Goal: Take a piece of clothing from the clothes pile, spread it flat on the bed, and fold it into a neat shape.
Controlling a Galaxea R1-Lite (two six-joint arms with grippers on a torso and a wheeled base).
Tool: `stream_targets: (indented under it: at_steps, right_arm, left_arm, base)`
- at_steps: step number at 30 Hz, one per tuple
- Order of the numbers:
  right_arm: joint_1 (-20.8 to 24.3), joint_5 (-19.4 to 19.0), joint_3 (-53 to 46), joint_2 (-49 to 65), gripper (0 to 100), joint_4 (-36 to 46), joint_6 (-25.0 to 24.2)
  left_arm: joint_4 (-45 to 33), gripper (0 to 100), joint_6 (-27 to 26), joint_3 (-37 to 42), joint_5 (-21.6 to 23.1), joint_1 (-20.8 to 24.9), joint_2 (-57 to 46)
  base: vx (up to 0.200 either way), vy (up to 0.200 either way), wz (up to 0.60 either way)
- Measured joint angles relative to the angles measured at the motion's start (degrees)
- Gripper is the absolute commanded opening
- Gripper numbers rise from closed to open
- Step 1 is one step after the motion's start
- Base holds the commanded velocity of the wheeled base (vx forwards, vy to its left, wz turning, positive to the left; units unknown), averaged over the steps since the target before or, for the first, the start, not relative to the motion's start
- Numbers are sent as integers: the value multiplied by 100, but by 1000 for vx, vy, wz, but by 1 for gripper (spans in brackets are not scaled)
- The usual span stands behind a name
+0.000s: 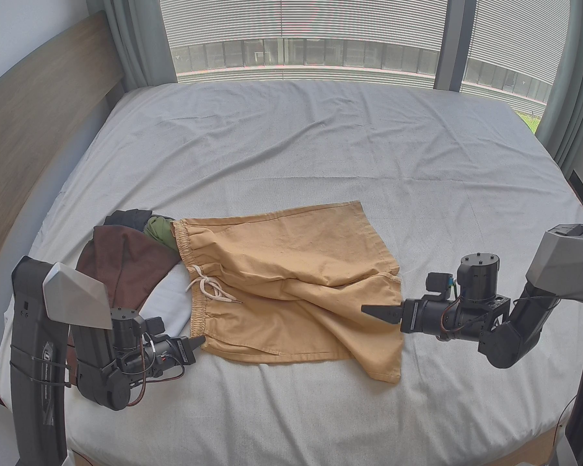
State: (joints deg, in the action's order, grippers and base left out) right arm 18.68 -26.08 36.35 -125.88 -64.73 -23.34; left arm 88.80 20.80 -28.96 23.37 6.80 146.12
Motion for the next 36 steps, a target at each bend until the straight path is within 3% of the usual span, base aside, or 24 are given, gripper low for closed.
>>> stream_targets:
  at_steps: [9,21,36]
  right_arm:
    - [-339,0,-267,-4,100,1207,1169]
    - [-446,0,-562,-238,100,1457,1353]
    - [-107,-2,-466,-794,100,1418,1286]
  left_arm:
    - [2,0,-5,13,6,-16,-22]
    - [10,0,-16,-11,2,-11,-28]
    - [13,0,-33,-52,0,-22,-30]
  base:
    - [0,0,0]
    - [0,0,0]
    - [0,0,0]
